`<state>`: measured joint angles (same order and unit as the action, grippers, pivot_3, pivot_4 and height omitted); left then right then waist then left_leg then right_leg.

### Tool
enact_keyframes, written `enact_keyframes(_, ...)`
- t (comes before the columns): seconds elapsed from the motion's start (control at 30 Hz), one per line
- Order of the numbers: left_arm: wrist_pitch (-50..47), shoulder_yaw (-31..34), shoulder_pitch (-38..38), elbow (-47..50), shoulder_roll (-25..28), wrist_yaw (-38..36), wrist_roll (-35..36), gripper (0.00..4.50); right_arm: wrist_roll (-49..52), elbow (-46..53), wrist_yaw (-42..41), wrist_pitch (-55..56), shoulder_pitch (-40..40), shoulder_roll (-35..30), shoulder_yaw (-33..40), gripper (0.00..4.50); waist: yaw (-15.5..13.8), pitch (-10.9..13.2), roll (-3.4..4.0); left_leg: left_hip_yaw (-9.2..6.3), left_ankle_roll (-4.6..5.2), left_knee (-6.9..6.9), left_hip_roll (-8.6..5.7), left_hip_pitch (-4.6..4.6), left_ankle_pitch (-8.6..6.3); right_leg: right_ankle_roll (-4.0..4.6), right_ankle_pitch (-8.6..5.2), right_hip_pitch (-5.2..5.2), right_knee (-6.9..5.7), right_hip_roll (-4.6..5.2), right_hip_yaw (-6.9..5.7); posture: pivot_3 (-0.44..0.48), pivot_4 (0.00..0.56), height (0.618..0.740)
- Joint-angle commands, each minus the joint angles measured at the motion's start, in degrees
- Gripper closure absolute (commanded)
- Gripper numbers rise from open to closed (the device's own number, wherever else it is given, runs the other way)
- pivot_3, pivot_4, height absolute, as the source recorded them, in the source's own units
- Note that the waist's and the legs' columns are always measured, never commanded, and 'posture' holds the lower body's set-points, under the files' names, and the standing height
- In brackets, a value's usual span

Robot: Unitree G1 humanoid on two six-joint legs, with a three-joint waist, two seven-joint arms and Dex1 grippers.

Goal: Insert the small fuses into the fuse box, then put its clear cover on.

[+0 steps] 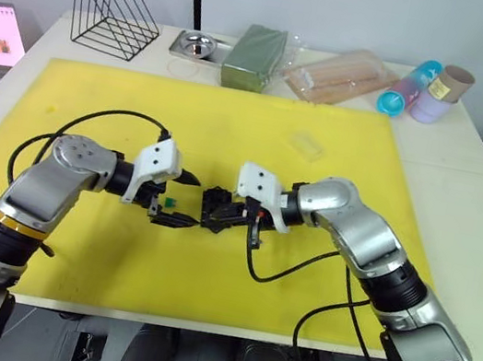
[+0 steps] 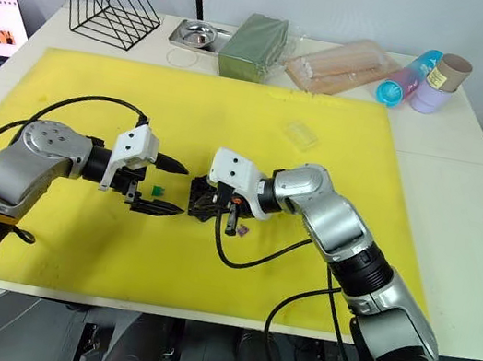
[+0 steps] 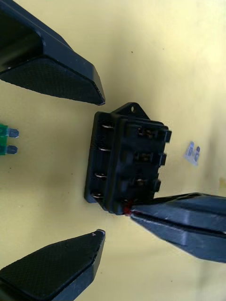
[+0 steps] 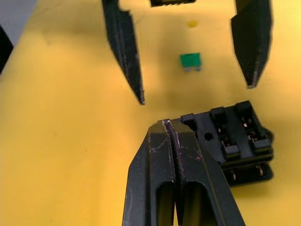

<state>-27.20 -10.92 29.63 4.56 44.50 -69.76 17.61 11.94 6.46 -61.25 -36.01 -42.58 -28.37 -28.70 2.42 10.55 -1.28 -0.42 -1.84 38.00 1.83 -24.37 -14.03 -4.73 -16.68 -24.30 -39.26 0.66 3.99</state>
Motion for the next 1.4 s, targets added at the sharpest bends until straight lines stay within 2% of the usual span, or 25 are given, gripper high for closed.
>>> enact_keyframes(0.03, -0.03, 1.68, 0.1, 0.6, 0.33, 0.24, 0.5, 0.0, -3.65, -2.64, -0.05, 1.41, 1.73, -1.22, -2.3, 4.46, 0.0, -0.01, 0.0, 0.0, 0.0, 0.0, 0.0, 0.01, 0.0, 0.0, 0.0, 0.01, 0.0, 0.0, 0.0, 0.0, 0.15, 0.74)
enact_keyframes(0.3, 0.06, 1.74, 0.09, 0.37, 0.21, 0.36, 0.51, 0.0, -4.19, -3.15, 0.06, 3.24, 1.08, -0.77, -0.7, 4.46, -0.04, -0.01, 0.0, 0.0, 0.0, 0.0, 0.0, 0.09, 0.0, 0.0, 0.0, 0.11, 0.0, 0.0, 0.0, 0.0, 0.15, 0.74)
enact_keyframes(0.67, 0.47, 3.19, 0.19, -0.1, 1.41, -1.26, 1.48, 0.0, 4.6, 6.19, -1.08, -3.21, -1.55, -0.64, 8.78, 4.46, -0.04, -0.01, 0.0, 0.0, 0.0, 0.0, 0.0, 0.04, 0.0, 0.0, 0.0, 0.06, 0.0, 0.0, 0.0, 0.0, 0.15, 0.74)
enact_keyframes(0.9, -0.7, 8.65, -1.23, 0.33, 3.17, -2.23, 5.53, 0.0, 8.04, 10.56, 2.89, -3.04, 1.15, -3.24, 19.06, 4.46, -0.09, 0.0, 0.0, -0.01, 0.0, 0.0, 0.01, 0.01, 0.0, 0.0, 0.0, 0.03, 0.01, 0.01, -0.01, 0.0, 0.15, 0.74)
enact_keyframes(1.03, -2.33, 11.22, -3.3, 0.48, 6.82, -3.97, 6.89, 0.0, 8.27, 12.43, 0.28, -1.05, 5.43, -9.69, 22.01, 4.46, -0.07, 0.0, 0.0, 0.0, 0.0, 0.0, 0.01, 0.0, 0.0, 0.0, 0.0, 0.03, 0.03, 0.02, -0.01, 0.0, 0.15, 0.74)
enact_keyframes(1.13, -3.8, 14.12, -5.9, -1.28, 12.76, -7.05, 7.64, 0.0, 13.49, 13.77, -6.75, -4.38, 11.76, -19.84, 28.18, 3.88, -0.25, 0.03, 0.0, -0.01, 0.0, -0.02, 0.01, -0.04, 0.0, 0.0, -0.01, 0.02, 0.07, 0.02, -0.02, 0.0, 0.15, 0.74)
enact_keyframes(1.23, -3.79, 16.02, -8.13, -1.88, 15.99, -7.65, 7.91, 0.0, 16.06, 14.61, -8.52, -4.17, 16.56, -24.92, 32.74, 2.82, -0.21, 0.04, 0.0, 0.03, 0.0, -0.03, 0.01, -0.01, 0.0, 0.01, -0.01, 0.02, 0.09, 0.06, -0.01, 0.0, 0.15, 0.74)
enact_keyframes(1.4, -2.6, 17.97, -11.64, -3.73, 19.08, -9.92, 7.53, 0.0, 16.98, 14.34, -9.49, -3.03, 23.22, -29.89, 38.28, 0.99, 0.02, 0.03, 0.01, 0.04, 0.0, -0.05, 0.04, 0.06, 0.0, 0.02, -0.02, 0.06, 0.08, 0.0, -0.01, 0.0, 0.15, 0.74)
